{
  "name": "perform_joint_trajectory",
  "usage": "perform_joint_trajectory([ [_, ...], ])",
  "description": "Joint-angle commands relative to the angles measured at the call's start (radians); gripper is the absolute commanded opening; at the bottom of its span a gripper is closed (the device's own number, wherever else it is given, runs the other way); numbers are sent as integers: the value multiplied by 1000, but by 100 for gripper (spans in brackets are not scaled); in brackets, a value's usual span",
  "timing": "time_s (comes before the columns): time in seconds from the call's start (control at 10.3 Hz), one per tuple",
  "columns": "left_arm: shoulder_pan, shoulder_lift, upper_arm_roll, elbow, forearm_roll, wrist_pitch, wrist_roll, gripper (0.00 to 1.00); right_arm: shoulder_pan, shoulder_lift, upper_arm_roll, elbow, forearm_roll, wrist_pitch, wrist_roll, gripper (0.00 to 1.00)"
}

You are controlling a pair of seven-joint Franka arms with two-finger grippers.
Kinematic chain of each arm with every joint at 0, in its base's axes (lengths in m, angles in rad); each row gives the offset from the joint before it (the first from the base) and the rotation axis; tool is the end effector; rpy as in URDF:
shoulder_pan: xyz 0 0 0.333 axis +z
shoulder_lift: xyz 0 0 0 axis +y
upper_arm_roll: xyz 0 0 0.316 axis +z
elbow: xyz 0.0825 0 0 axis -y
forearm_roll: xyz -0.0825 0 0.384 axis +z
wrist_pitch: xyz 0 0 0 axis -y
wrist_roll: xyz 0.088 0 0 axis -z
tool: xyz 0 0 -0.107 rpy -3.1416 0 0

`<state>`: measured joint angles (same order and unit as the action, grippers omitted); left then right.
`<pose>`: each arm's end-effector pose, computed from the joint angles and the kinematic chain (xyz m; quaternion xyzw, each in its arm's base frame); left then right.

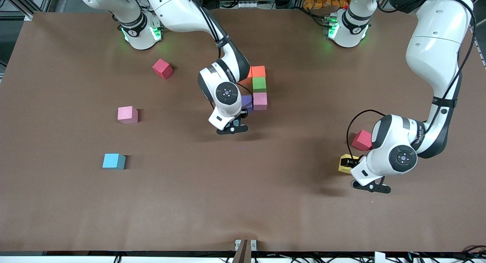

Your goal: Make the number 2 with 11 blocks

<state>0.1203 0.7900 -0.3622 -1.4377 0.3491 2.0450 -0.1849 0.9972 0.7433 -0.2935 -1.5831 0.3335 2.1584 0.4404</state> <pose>0.7019 -0.1062 0.2313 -0.9949 0.0770 0.0569 0.0320 0.4960 0.4713 0.2027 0.9957 0.0598 -0.0699 0.0077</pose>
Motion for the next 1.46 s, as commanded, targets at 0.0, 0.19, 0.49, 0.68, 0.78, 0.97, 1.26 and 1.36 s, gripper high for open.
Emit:
perform_joint_trajectory([
  [0.0, -5, -23, -1, -30, -21, 17, -30, 100, 11, -32, -6, -41, 4, 14, -6, 0],
  [0.19, -7, -23, -1, -32, -21, 17, -30, 100, 11, -30, -6, -41, 4, 12, -3, 52],
  [0.49, -11, -17, -1, -41, -16, 21, -30, 100, 11, -32, -6, -41, 4, 12, 9, 100],
  [0.68, -11, -12, -1, -44, -10, 26, -30, 100, 11, -33, -6, -40, 4, 12, 9, 100],
  [0.78, -11, -11, -1, -47, -7, 35, -27, 100, 11, -35, -7, -40, 4, 12, 11, 100],
  [0.97, -8, 3, -1, -47, -5, 44, -15, 100, 1, -53, -10, -40, 6, 9, 11, 100],
  [1.26, -4, 14, 0, -55, 25, 60, 13, 100, -31, -117, -12, -40, 12, -6, 21, 100],
  [1.36, -2, 17, 0, -55, 27, 63, 16, 100, -64, -140, -15, -41, 12, -21, 26, 100],
])
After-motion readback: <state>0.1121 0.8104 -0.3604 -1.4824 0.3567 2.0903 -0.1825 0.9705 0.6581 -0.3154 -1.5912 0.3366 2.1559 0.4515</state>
